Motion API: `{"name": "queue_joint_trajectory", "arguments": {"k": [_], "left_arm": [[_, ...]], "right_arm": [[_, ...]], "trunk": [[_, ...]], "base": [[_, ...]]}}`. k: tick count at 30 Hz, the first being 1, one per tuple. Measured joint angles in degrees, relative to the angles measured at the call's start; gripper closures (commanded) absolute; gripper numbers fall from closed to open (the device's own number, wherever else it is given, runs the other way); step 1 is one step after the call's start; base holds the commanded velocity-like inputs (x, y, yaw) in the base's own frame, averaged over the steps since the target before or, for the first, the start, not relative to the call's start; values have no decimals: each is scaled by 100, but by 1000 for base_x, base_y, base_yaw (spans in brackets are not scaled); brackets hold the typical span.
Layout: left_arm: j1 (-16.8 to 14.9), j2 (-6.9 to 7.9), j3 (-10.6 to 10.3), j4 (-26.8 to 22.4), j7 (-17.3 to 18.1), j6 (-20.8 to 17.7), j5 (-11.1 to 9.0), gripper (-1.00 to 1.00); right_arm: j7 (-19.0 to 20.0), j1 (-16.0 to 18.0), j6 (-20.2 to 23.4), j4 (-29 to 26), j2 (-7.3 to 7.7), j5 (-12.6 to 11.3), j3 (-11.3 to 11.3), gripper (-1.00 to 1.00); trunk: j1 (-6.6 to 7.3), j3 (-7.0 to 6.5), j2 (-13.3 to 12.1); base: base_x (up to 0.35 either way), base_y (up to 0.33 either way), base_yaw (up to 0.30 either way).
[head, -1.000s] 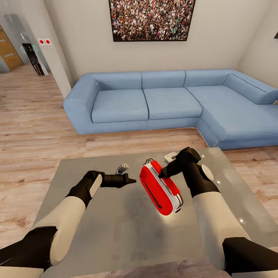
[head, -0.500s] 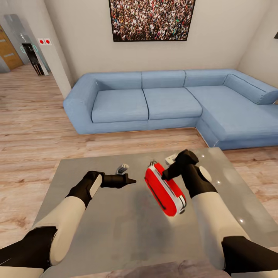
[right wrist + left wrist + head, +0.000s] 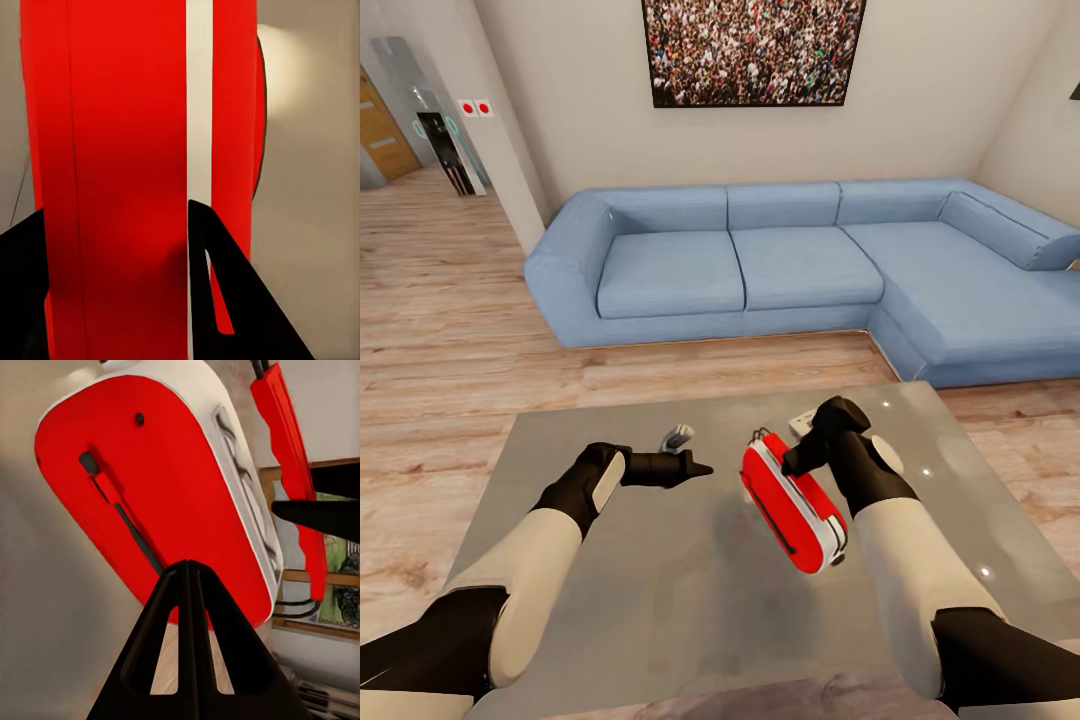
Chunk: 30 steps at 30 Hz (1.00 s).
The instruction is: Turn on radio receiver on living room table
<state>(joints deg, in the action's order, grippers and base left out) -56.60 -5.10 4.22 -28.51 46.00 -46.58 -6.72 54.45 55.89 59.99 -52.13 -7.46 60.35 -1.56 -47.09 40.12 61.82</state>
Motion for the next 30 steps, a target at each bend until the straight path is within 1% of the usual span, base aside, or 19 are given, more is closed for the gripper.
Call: {"name": "queue_joint_trajectory", "arguments": {"k": [5, 8, 11, 13, 15, 17, 20, 30], "left_arm": [[0, 3, 0, 3, -2, 0, 4, 100], [0, 1, 0, 3, -3, 0, 5, 100], [0, 0, 0, 4, -3, 0, 5, 100], [0, 0, 0, 4, -1, 0, 5, 100], [0, 1, 0, 4, 0, 0, 5, 100], [0, 3, 0, 4, -2, 0, 5, 100], [0, 1, 0, 4, -3, 0, 5, 100], [0, 0, 0, 8, -2, 0, 5, 100]], "right_arm": [[-266, 0, -10, 69, -1, 26, -4, 100], [-325, -1, 0, 238, -1, -25, -29, 100], [-380, 0, -54, 439, 0, -29, -174, 100], [-491, 0, -163, 520, 0, -77, -367, 100], [-595, 0, -240, 573, 0, -62, -460, 100], [-688, 0, -309, 643, 0, -115, -518, 100], [-741, 0, -387, 691, -1, -205, -546, 100], [-853, 0, -459, 765, 0, -232, -559, 100]], "trunk": [[0, 0, 0], [0, 0, 0], [0, 0, 0], [0, 0, 0], [0, 0, 0], [0, 0, 0], [0, 0, 0], [0, 0, 0]], "base": [[0, 0, 0], [0, 0, 0], [0, 0, 0], [0, 0, 0], [0, 0, 0], [0, 0, 0], [0, 0, 0], [0, 0, 0]]}}
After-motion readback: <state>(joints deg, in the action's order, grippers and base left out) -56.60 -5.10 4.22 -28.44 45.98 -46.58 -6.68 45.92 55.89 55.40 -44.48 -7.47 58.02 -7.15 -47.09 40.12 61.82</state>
